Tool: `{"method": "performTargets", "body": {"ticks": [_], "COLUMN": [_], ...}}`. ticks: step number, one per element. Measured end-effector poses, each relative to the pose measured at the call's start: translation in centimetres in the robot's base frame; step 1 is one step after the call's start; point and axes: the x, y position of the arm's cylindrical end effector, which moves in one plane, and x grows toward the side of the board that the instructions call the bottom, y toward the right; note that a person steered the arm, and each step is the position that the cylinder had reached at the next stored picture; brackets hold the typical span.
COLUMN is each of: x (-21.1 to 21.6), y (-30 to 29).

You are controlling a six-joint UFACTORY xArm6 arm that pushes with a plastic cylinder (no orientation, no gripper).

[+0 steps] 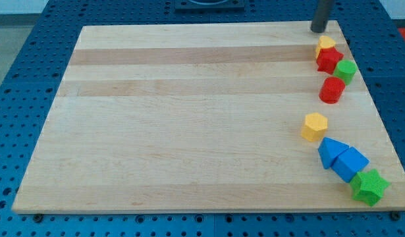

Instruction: Move the red circle into the hexagon

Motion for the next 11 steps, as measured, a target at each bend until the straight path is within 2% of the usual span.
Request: {"method": "performTargets", "body": {"ticks": [3,9,10,11], "x": [3.9,22.5,24.2,19.9], "y": [1.3,-2.5,-3.0,-2.3]}}
